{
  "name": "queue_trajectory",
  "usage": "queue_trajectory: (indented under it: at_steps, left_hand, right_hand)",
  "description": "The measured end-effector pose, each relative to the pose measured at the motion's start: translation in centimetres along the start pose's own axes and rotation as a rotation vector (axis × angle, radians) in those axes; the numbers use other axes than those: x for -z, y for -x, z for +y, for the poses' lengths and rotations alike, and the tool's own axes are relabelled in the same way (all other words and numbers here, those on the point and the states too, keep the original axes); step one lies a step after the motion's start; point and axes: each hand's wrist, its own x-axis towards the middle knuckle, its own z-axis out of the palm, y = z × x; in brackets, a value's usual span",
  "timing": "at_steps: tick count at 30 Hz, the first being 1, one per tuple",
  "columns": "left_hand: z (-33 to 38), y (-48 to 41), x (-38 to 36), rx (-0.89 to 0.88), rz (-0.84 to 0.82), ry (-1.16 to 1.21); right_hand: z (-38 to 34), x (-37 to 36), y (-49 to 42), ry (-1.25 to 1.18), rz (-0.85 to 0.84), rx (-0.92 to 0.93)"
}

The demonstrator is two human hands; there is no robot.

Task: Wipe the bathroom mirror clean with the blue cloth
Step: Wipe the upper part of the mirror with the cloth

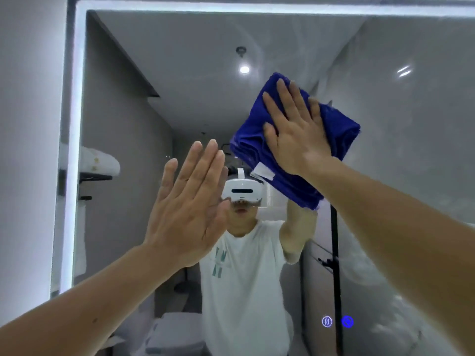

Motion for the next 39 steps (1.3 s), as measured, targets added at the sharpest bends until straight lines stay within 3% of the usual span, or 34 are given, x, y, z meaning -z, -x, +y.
queue_trajectory:
  at_steps: [5, 10, 17, 19, 23, 27, 30, 35, 39]
  left_hand:
    - [-1.1, -1.1, 1.3, 0.009, 0.024, -0.008]
    - [-1.4, -1.5, 1.3, 0.014, 0.006, -0.026]
    - [-1.3, -2.4, 2.2, 0.031, -0.044, -0.033]
    - [-1.5, -3.0, 2.5, 0.026, -0.055, -0.032]
    - [-2.5, -5.2, 3.3, 0.017, -0.075, -0.054]
    - [-3.8, -8.0, 3.8, 0.081, -0.088, -0.050]
    - [-4.7, -9.8, 3.5, 0.102, -0.091, -0.050]
    - [-4.7, -11.3, 2.9, 0.076, -0.038, -0.032]
    - [-4.2, -12.4, 3.1, 0.064, -0.024, -0.036]
  right_hand:
    - [-4.9, -0.4, -2.0, -0.074, 0.037, -0.217]
    - [-7.5, -1.6, 3.9, -0.065, 0.028, 0.054]
    - [-2.2, -1.6, 9.1, 0.037, -0.075, 0.306]
    - [0.7, -1.0, 7.5, 0.071, -0.078, 0.257]
    - [4.2, 0.0, 1.0, 0.041, -0.017, -0.018]
    - [3.1, 0.7, -6.1, -0.023, 0.016, -0.205]
    - [1.2, 1.2, -10.4, -0.044, 0.014, -0.243]
    - [-1.0, 1.8, -14.0, -0.024, 0.071, -0.082]
    - [-1.6, 1.5, -10.9, -0.022, 0.059, 0.174]
